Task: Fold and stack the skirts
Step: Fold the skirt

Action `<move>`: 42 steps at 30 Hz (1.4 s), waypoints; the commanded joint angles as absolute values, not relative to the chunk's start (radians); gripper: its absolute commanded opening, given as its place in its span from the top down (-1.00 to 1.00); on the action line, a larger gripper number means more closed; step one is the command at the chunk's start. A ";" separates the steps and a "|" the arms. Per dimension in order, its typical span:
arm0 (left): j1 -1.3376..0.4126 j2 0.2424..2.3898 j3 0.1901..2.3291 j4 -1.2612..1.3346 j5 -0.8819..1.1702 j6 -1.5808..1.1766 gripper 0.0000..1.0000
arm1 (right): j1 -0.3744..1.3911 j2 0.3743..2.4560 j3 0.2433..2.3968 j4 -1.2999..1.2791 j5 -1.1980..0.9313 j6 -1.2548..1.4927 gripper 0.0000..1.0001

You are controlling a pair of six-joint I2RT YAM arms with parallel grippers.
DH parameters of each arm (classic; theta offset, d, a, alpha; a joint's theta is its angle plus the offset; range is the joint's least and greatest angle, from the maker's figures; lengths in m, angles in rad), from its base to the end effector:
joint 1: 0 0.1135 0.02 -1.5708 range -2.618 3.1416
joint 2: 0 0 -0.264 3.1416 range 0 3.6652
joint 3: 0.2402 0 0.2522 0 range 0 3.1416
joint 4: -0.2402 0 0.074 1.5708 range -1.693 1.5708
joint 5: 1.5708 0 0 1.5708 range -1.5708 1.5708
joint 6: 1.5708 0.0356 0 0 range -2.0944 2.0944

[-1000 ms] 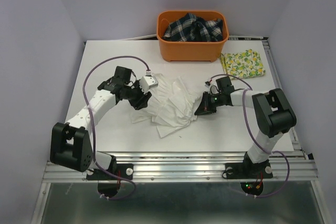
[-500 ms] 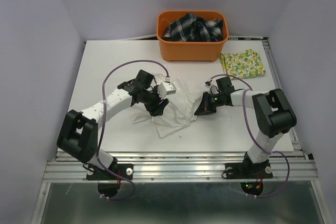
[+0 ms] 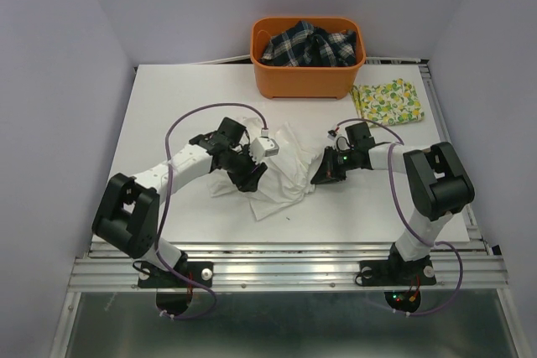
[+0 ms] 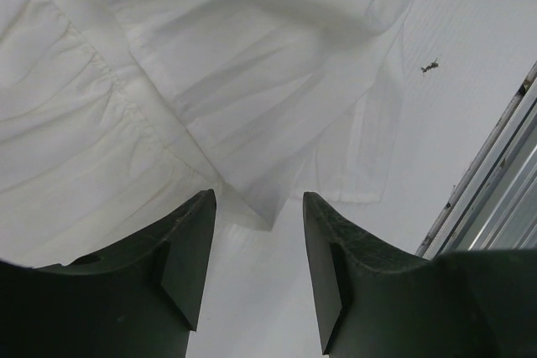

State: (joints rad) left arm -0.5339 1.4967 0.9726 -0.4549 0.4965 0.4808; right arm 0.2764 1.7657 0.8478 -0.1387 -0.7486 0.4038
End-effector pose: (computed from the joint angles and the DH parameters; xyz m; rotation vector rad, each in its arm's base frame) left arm 0.2507 -0.1679 0.2187 1.3784 2.0835 -0.6513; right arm 0.2982 0.1098 0.1272 -0.1045 2.6651 1.2151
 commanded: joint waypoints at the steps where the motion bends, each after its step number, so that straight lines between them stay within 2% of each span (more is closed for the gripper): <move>1: -0.541 1.520 0.986 -0.479 0.517 0.480 -0.13 | 0.276 1.752 0.845 -0.132 -0.749 0.387 0.99; 10: -0.557 1.548 1.003 -0.508 0.555 0.489 0.09 | 0.276 1.758 0.850 -0.138 -0.746 0.379 0.99; 14: -0.560 1.526 1.014 -0.506 0.587 0.489 0.31 | 0.276 1.758 0.850 -0.138 -0.746 0.377 0.99; 16: -0.560 1.510 1.022 -0.509 0.597 0.486 0.47 | 0.276 1.756 0.848 -0.138 -0.744 0.374 0.99; 17: -0.560 1.505 1.031 -0.509 0.598 0.485 0.61 | 0.276 1.755 0.845 -0.137 -0.744 0.373 0.99; 22: -0.560 1.467 1.078 -0.531 0.586 0.466 0.98 | 0.276 1.755 0.842 -0.137 -0.738 0.367 0.99; 31: -0.502 1.456 1.235 -0.529 0.509 0.431 1.00 | 0.276 1.753 0.847 -0.156 -0.713 0.339 0.99; 42: -0.400 1.467 1.310 -0.548 0.589 0.445 1.00 | 0.276 1.749 0.842 -0.170 -0.669 0.316 0.99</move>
